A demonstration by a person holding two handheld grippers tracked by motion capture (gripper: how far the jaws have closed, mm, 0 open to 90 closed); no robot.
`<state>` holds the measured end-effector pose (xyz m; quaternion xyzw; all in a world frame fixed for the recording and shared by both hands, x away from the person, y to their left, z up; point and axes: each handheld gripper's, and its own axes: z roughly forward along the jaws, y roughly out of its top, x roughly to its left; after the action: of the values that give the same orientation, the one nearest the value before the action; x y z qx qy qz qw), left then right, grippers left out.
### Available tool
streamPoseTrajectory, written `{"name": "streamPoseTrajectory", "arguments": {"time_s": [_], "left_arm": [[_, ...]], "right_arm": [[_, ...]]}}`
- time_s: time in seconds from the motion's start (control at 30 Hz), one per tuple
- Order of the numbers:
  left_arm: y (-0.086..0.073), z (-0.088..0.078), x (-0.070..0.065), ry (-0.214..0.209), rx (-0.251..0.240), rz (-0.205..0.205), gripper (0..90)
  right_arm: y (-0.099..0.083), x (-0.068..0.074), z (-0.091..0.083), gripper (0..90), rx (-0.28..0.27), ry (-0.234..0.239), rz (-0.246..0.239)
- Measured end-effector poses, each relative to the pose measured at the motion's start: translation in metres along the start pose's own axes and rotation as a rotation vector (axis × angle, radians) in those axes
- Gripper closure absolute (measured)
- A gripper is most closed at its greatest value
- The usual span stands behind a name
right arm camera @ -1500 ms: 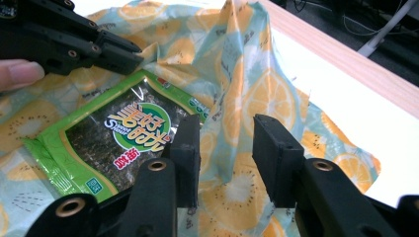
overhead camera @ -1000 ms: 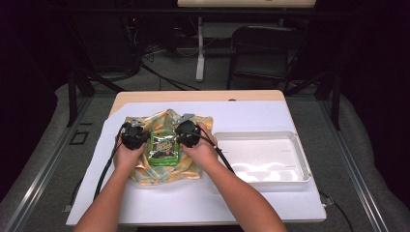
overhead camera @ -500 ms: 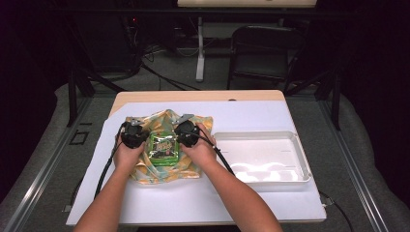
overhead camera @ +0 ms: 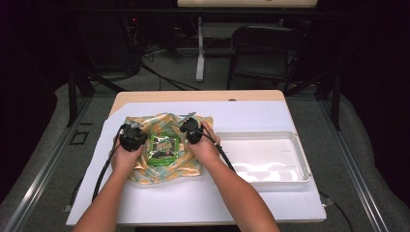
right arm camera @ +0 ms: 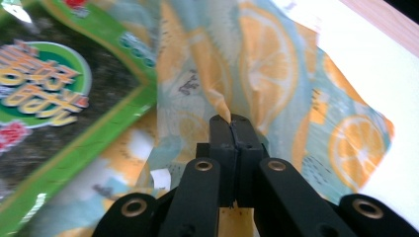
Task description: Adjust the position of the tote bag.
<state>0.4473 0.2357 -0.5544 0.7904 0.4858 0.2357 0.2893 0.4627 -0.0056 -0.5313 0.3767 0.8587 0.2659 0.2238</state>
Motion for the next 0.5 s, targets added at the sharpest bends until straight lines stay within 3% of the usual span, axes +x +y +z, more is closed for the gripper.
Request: {"name": "streamPoseTrajectory", "arguments": {"time_s": [0.2, 0.5], "left_arm": [[-0.003, -0.001, 0.001, 0.004, -0.008, -0.006, 87.7], [-0.004, -0.003, 0.007, 0.004, -0.001, -0.031, 88.1]], "right_arm": [[-0.002, -0.008, 0.003, 90.0, 0.019, -0.029, 0.034], [-0.005, -0.017, 0.007, 90.0, 0.032, -0.035, 0.086]]}}
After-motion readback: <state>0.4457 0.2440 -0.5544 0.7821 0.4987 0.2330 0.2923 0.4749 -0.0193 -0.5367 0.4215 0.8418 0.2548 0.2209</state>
